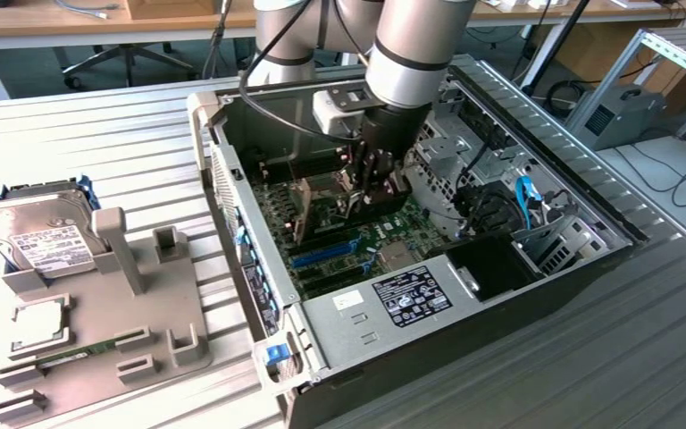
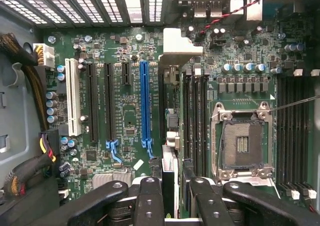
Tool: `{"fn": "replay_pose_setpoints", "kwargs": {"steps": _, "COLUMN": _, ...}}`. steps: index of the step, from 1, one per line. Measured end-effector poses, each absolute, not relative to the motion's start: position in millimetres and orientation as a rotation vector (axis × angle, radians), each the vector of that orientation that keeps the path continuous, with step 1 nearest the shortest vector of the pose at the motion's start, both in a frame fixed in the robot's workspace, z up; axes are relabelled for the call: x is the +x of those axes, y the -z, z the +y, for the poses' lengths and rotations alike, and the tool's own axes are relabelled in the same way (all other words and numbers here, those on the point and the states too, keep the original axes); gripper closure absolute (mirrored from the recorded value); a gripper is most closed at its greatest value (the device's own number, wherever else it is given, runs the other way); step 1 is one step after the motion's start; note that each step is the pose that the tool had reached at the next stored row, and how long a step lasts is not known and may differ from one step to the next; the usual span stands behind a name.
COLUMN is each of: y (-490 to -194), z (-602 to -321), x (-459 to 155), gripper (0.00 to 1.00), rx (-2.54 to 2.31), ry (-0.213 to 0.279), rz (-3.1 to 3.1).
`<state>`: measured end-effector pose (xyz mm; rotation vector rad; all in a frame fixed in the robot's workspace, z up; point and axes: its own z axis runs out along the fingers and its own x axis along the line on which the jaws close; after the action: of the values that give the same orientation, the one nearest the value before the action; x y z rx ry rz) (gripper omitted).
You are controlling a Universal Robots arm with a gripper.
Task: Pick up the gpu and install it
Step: 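Insert the gpu into the slot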
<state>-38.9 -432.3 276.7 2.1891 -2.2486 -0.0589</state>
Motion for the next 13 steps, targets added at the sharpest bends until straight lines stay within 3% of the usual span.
{"fn": "replay_pose_setpoints", "kwargs": {"steps": 13, "y": -273.6, "z": -436.1, "x": -43.0, "gripper": 0.74, "rx": 2.189, "ry": 0.059, "rz": -2.248}}
